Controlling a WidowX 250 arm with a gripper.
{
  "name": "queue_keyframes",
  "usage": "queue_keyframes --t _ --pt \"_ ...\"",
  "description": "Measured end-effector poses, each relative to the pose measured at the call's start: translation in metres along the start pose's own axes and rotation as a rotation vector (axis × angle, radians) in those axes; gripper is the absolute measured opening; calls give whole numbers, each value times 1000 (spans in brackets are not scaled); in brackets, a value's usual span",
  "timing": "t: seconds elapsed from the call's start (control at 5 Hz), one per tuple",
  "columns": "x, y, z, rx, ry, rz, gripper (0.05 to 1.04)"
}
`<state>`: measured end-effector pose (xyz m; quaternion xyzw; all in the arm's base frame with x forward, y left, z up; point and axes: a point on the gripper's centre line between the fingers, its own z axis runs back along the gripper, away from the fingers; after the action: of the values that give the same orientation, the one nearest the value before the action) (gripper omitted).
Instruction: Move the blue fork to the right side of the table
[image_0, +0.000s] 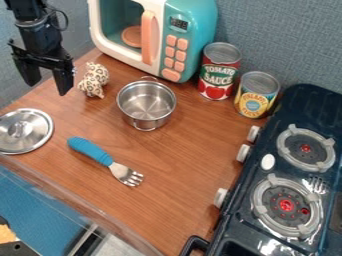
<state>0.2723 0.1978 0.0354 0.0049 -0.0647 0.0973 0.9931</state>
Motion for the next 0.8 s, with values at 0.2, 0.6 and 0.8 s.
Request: queue_keyframes --t 0.2,0.6,0.8 --pt "-6 -3 -11 -16 26 29 999" --pt "-22 -32 -12 5 -31 393 999" --pt "-29 -59 -10 65 -77 622 999"
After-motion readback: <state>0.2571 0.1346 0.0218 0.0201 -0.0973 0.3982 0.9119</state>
